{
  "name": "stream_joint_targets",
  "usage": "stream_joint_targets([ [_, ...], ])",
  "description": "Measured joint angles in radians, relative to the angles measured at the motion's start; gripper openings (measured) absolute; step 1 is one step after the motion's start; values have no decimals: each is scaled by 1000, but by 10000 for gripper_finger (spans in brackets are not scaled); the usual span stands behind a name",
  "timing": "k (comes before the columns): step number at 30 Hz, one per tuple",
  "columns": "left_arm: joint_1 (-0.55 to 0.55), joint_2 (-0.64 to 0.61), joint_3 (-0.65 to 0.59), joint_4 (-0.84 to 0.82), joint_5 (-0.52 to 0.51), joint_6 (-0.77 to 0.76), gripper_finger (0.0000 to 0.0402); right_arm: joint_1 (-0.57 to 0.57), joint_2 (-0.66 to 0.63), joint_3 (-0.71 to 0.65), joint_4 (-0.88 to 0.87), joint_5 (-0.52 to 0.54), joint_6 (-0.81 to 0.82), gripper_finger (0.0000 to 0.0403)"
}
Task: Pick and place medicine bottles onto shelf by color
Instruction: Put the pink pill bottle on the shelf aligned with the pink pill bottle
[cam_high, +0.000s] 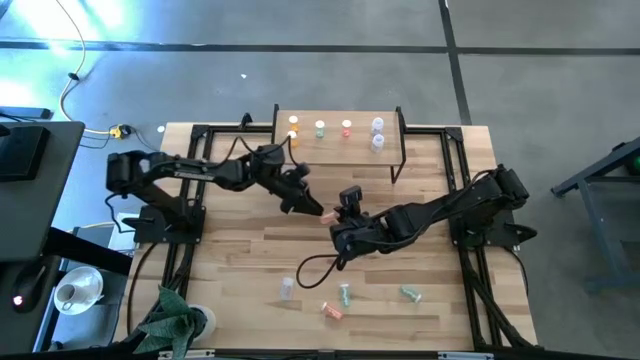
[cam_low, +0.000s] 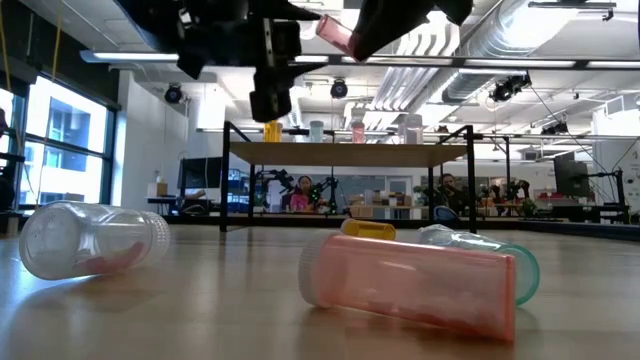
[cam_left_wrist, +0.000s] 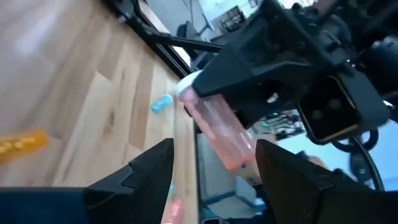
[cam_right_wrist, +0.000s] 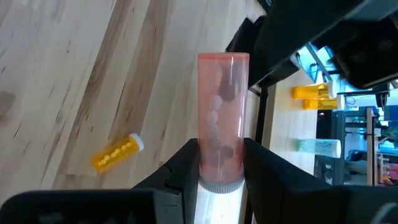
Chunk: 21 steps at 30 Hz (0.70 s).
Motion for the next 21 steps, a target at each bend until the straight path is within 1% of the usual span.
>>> stream_joint_targets([
  [4,10,47,0,76,29,-60,216,0,0,0,-2,0,0,97],
  [7,17,61,17,80,63,-77,216,0,0,0,-2,-1,-1,97],
  [10,21,62,54,74,71,-95,216,0,0,0,-4,0,-28,97],
  [13,21,62,99,14,83,-108,216,-2,0,0,-2,16,-49,97],
  [18,15,62,160,-187,79,-87,216,-2,0,0,-2,62,-84,97],
  [21,12,62,172,-213,70,-79,216,-2,0,0,-2,78,-86,97],
])
